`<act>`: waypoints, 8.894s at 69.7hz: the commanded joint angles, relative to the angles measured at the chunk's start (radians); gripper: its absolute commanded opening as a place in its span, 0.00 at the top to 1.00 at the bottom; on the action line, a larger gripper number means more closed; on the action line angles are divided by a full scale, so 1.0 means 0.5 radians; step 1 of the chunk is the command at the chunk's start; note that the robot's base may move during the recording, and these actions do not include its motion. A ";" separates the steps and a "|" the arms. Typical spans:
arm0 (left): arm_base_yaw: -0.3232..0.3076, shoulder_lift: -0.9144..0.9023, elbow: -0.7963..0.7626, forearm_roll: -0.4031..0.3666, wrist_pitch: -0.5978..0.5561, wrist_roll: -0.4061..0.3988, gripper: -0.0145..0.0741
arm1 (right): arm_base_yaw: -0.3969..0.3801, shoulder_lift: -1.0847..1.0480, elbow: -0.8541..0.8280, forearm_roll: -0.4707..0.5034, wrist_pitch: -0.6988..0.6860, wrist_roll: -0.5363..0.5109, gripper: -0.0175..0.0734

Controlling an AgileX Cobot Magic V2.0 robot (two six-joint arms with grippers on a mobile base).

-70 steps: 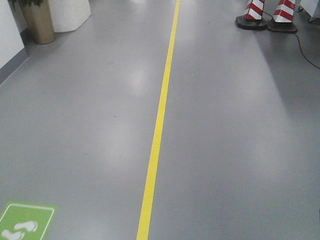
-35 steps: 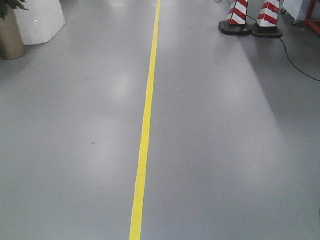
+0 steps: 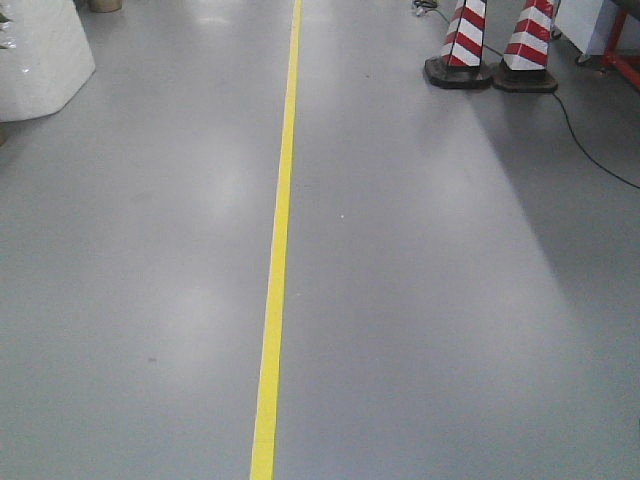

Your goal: Move and align brake pads A on conveyor

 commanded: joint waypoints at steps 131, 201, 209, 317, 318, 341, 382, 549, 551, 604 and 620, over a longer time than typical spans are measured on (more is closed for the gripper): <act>-0.003 0.001 -0.052 -0.027 -0.142 -0.016 0.84 | -0.006 -0.004 -0.058 -0.011 -0.143 -0.012 0.80; -0.003 0.001 -0.052 -0.027 -0.141 -0.016 0.84 | -0.006 -0.004 -0.058 -0.011 -0.144 -0.012 0.80; -0.003 0.001 -0.052 -0.027 -0.145 -0.016 0.84 | -0.006 -0.004 -0.058 -0.011 -0.144 -0.012 0.80; -0.003 0.001 -0.052 -0.027 -0.146 -0.016 0.84 | -0.006 -0.004 -0.058 -0.013 -0.146 -0.012 0.80; -0.003 0.001 -0.052 -0.027 -0.146 -0.016 0.84 | -0.006 -0.004 -0.058 -0.013 -0.146 -0.012 0.80; -0.003 0.001 -0.052 -0.027 -0.146 -0.016 0.84 | -0.006 -0.004 -0.058 -0.013 -0.144 -0.012 0.80; -0.003 0.001 -0.052 -0.027 -0.146 -0.016 0.84 | -0.006 -0.004 -0.058 -0.013 -0.144 -0.012 0.80; -0.003 0.001 -0.052 -0.027 -0.146 -0.016 0.84 | -0.006 -0.004 -0.058 -0.013 -0.128 -0.012 0.80; -0.003 0.001 -0.052 -0.027 -0.146 -0.016 0.84 | -0.006 -0.004 -0.058 -0.013 -0.128 -0.012 0.80; -0.003 0.001 -0.052 -0.027 -0.148 -0.016 0.84 | -0.006 -0.004 -0.058 -0.013 -0.125 -0.012 0.80; -0.003 0.001 -0.052 -0.027 -0.148 -0.016 0.84 | -0.006 -0.004 -0.058 -0.013 -0.125 -0.012 0.80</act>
